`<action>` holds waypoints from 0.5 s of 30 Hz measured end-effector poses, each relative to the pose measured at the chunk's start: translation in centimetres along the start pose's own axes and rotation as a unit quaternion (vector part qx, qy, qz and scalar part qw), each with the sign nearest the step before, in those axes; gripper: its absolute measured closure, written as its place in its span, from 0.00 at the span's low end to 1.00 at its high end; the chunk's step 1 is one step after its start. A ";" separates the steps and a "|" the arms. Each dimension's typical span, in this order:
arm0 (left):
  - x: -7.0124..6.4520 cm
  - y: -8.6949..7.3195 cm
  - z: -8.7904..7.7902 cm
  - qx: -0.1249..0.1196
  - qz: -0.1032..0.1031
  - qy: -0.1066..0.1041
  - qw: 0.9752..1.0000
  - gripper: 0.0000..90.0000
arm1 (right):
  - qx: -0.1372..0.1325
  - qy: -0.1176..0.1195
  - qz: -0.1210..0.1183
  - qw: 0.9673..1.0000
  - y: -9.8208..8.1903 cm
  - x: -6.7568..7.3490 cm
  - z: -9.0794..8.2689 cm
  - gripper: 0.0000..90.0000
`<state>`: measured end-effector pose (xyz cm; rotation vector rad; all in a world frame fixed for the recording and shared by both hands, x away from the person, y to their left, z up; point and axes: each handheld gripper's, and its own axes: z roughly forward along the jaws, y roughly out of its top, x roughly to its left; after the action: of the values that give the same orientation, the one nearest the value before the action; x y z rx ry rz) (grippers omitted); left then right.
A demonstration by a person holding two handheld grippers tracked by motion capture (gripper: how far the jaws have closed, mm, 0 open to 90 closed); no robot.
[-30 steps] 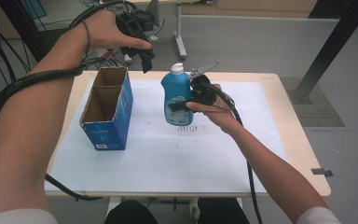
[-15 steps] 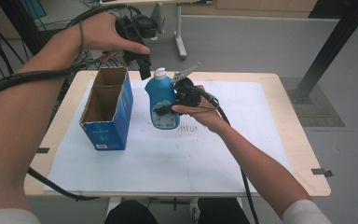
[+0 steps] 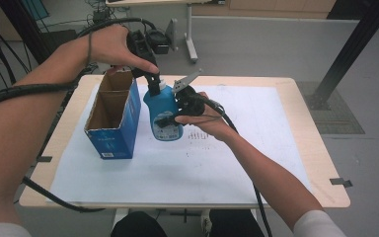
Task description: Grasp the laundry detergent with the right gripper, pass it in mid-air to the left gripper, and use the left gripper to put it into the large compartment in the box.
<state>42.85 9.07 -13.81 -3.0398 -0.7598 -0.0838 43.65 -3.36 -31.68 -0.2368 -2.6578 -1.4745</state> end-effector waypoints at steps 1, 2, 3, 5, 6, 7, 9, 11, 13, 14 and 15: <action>-0.1 0.0 0.1 0.001 0.001 -0.001 1.000 0.07 | -0.001 0.005 -0.004 1.000 0.1 0.1 0.0 0.49; -0.2 0.0 0.2 0.003 0.003 -0.003 1.000 0.07 | -0.004 0.010 -0.011 1.000 0.2 0.3 0.1 0.49; -0.3 0.0 0.3 0.005 0.004 -0.003 1.000 0.07 | -0.004 0.010 -0.011 1.000 0.2 0.3 0.1 0.49; -0.4 -0.1 0.6 0.005 0.006 -0.007 1.000 0.07 | -0.008 0.017 -0.017 1.000 0.3 0.5 0.1 0.49; -0.5 -0.1 0.7 0.002 0.007 -0.010 1.000 0.07 | -0.010 0.019 -0.021 1.000 0.4 0.6 0.1 0.49; -0.6 -0.2 0.8 0.003 0.010 -0.011 1.000 0.07 | -0.011 0.021 -0.026 0.999 0.4 0.7 0.2 0.49; -0.7 -0.1 0.9 0.006 0.012 -0.012 1.000 0.07 | -0.014 0.029 -0.034 0.999 0.5 0.9 0.2 0.49; -0.9 -0.1 1.0 0.004 0.016 -0.015 1.000 0.07 | -0.015 0.033 -0.037 0.999 0.6 1.1 0.2 0.49; -1.0 0.0 1.1 0.005 0.019 -0.018 1.000 0.07 | -0.018 0.035 -0.042 0.998 0.6 1.2 0.2 0.49; -1.0 0.0 1.2 0.007 0.020 -0.017 1.000 0.07 | -0.020 0.036 -0.043 0.998 0.6 1.2 0.2 0.49; -1.1 0.1 1.3 0.006 0.019 -0.018 1.000 0.07 | -0.022 0.037 -0.044 0.998 0.6 1.2 0.1 0.49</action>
<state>42.02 8.56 -15.18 -3.0509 -0.7003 -0.0229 42.60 -2.80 -31.04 -0.0683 -2.6115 -1.5352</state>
